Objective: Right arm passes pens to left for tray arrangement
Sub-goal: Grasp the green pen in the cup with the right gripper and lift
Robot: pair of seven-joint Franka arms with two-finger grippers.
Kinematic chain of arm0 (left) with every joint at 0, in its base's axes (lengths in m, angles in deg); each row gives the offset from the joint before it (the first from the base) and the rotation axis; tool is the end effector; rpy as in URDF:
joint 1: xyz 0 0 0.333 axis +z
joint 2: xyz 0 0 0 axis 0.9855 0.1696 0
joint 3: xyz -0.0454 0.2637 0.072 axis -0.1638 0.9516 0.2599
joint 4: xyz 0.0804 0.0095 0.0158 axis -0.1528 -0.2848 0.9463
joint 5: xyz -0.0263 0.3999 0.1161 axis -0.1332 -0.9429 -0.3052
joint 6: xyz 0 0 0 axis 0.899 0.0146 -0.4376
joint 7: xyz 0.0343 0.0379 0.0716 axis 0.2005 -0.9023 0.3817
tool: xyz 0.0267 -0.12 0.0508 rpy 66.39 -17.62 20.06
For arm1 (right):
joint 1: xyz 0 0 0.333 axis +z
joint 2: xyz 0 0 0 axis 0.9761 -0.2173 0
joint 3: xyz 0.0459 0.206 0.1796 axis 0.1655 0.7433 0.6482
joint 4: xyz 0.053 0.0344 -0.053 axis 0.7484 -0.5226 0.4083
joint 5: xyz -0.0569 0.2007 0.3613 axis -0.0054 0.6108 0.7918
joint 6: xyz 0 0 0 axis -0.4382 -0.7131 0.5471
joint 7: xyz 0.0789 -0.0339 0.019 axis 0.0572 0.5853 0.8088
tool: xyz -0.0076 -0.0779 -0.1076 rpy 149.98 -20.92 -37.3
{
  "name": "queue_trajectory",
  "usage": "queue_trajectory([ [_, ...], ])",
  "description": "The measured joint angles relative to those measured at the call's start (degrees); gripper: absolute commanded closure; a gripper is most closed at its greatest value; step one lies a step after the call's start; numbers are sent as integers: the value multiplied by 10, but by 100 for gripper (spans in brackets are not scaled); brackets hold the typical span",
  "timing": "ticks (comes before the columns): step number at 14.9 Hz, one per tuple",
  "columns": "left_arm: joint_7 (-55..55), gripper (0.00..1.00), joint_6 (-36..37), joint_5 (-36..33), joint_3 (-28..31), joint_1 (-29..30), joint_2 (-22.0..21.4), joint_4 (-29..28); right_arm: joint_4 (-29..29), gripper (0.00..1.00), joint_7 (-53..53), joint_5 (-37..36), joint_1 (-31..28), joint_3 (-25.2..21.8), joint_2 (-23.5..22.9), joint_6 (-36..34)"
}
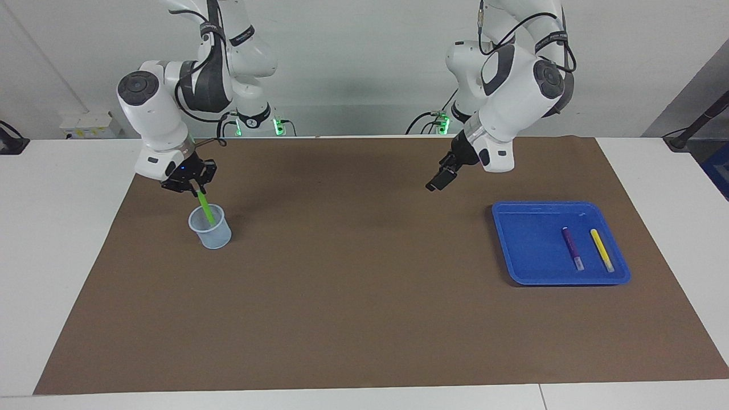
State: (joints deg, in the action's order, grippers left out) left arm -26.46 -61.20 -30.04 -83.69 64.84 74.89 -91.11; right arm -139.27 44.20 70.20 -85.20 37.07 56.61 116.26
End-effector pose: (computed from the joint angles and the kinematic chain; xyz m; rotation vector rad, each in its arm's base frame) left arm 0.5295 -0.2472 0.4334 2.4845 1.3331 -0.4787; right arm 0.5241 -0.0352 0.3634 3.0020 0.7194 -0.1648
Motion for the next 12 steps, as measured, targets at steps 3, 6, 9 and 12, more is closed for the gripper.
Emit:
queue_trajectory([
  [3,-36,0,-1,17,0,-21,-5,-5,30,100,0,0,3,0,6,-51],
  [6,-67,0,-19,19,0,-54,-6,-8,58,100,0,0,7,1,15,-96],
  [9,-104,0,-32,19,0,-83,-6,-8,82,100,0,0,7,4,26,-139],
  [12,-145,0,-53,19,0,-113,-6,-8,109,100,0,0,7,12,34,-179],
])
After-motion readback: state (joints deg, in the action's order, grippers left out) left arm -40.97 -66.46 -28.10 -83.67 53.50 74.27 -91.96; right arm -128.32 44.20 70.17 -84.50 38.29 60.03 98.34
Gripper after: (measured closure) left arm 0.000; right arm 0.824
